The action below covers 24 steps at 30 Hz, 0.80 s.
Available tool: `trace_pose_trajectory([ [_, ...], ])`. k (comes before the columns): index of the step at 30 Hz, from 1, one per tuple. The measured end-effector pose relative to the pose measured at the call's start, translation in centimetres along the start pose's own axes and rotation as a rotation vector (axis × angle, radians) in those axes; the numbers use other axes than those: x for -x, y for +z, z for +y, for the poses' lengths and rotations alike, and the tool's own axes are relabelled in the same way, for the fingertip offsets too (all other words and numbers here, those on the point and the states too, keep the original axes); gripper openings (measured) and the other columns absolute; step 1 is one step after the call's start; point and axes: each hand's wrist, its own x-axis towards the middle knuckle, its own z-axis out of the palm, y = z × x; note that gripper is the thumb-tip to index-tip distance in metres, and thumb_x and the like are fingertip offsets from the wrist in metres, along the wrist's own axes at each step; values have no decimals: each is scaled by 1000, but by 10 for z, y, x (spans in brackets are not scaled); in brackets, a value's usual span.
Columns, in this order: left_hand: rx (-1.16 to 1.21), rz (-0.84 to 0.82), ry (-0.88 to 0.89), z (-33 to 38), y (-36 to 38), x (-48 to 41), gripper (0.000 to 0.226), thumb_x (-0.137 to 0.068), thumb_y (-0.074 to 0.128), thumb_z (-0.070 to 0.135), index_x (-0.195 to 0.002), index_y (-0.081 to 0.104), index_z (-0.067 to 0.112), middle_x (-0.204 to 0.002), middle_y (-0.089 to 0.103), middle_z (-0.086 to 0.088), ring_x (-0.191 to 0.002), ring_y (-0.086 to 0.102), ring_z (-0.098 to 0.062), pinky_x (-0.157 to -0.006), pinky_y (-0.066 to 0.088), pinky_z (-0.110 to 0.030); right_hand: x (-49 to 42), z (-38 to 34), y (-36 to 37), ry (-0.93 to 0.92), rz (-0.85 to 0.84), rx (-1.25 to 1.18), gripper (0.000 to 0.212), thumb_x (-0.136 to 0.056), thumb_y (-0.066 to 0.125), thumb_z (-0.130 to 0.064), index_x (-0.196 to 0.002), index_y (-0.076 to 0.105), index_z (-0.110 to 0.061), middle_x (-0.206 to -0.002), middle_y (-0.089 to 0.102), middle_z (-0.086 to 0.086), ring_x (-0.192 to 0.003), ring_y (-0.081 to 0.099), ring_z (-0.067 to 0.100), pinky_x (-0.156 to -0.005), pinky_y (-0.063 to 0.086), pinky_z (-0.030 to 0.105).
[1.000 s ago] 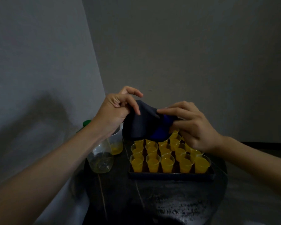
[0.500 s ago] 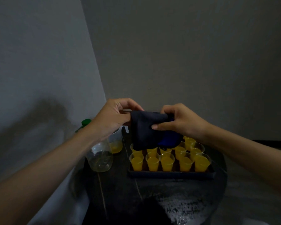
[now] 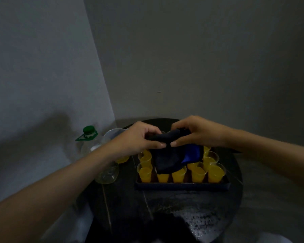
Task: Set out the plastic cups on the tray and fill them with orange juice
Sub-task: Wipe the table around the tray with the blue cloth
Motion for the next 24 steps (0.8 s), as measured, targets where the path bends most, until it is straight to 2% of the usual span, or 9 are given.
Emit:
trace_pose_trajectory([
  [2,-44,19,-14,5,-6,-14,19,-85,79,13,-92,75,31,-79,74,13,-77,69,0,-69,50,-20,-4,4,-17,53,-30,98,11,-93,66,-26,-104,68,-24,-93,69,-1,-83,67,8,-75,56,30],
  [5,5,27,-32,14,-14,-44,18,-88,74,4,-102,76,14,-85,77,3,-76,71,-3,-63,54,-17,-14,16,-46,138,-34,161,11,-94,64,-24,-102,69,-30,-89,71,-5,-79,67,3,-71,52,24],
  [9,-55,-2,-53,15,-25,-100,16,-92,70,7,-108,71,11,-98,75,-7,-90,73,-13,-76,62,-28,-38,44,-83,218,25,186,10,-93,66,-26,-100,72,-30,-88,73,-6,-81,69,5,-74,53,23],
  [12,-132,-1,-72,5,-31,-150,16,-98,63,11,-113,65,5,-109,69,-14,-103,68,-25,-88,58,-40,-62,75,-111,272,46,170,9,-92,68,-28,-99,73,-30,-88,75,-4,-79,70,7,-73,52,21],
  [17,-115,-56,-94,-28,-40,-238,13,-99,63,13,-111,66,9,-106,71,-8,-100,70,-17,-85,60,-34,-105,146,-147,363,13,169,11,-94,64,-26,-102,71,-28,-93,72,-8,-86,66,5,-76,48,22],
  [20,-154,-51,-86,-56,-42,-287,6,-98,65,12,-102,68,15,-95,71,-1,-89,68,-11,-77,57,-31,-133,196,-158,375,18,188,16,-96,62,-21,-109,71,-22,-98,71,-6,-92,65,8,-79,47,25],
  [22,-170,-39,-100,-79,-42,-319,5,-96,67,10,-97,69,15,-90,70,-3,-86,67,-14,-81,55,-40,-151,229,-162,383,33,202,17,-96,62,-19,-110,72,-19,-99,71,-3,-94,65,12,-82,48,29],
  [24,-178,-29,-123,-102,-40,-347,7,-96,67,8,-102,69,7,-92,69,-10,-90,66,-21,-87,56,-46,-171,261,-163,396,43,198,18,-96,63,-19,-111,73,-19,-101,71,-1,-96,65,15,-87,49,33],
])
